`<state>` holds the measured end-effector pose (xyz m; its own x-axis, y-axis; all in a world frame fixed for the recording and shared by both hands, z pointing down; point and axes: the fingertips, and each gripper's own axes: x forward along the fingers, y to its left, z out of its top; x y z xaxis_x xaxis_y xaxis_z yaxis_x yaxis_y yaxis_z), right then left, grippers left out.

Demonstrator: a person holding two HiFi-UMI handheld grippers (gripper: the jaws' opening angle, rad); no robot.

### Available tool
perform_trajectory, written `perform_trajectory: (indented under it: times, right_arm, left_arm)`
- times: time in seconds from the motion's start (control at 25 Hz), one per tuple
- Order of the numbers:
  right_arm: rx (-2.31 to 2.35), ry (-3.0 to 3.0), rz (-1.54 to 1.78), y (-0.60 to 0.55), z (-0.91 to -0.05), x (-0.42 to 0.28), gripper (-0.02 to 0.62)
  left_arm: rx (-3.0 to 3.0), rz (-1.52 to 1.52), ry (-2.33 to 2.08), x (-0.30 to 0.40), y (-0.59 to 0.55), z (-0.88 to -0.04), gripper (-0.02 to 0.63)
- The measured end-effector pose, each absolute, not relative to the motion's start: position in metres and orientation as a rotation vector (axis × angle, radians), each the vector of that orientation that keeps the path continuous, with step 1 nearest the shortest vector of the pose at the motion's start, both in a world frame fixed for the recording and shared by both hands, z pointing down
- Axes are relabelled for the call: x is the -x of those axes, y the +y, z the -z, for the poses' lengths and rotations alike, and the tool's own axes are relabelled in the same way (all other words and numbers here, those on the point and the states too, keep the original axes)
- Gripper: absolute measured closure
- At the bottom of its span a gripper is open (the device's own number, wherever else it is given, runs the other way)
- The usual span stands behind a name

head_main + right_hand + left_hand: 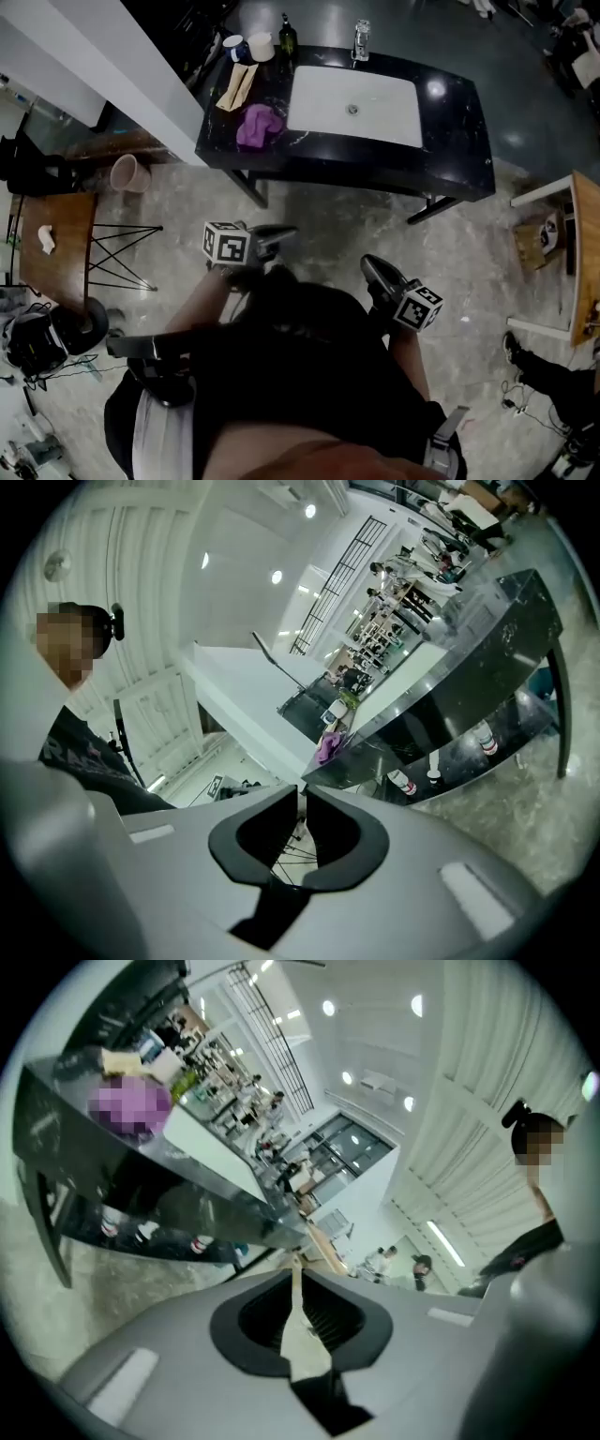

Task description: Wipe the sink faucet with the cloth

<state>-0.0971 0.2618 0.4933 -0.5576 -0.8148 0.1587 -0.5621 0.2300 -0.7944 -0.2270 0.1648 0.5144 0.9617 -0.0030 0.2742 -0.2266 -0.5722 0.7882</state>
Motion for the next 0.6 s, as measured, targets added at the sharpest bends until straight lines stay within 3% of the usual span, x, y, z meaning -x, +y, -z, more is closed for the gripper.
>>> perform_trajectory:
  times: [0.24, 0.36, 0.6]
  right_arm:
    - [1.308, 2.155, 1.271, 0.235, -0.5, 0.092, 0.551]
    - [1.379, 2.119, 1.249, 0.215, -0.496, 0.08, 0.551]
    - [1.484, 2.021, 1.248, 0.172, -0.5, 0.062, 0.552]
  left_arm:
    - [-2.234, -0.411, -0.815, 0.293, 0.007, -0.522, 0.539]
    - [-2.251, -0.563, -0.957, 0.3, -0.056, -0.535, 0.46]
    - [-2.262, -0.908, -1.053, 0.287, -0.158, -0.581, 0.412]
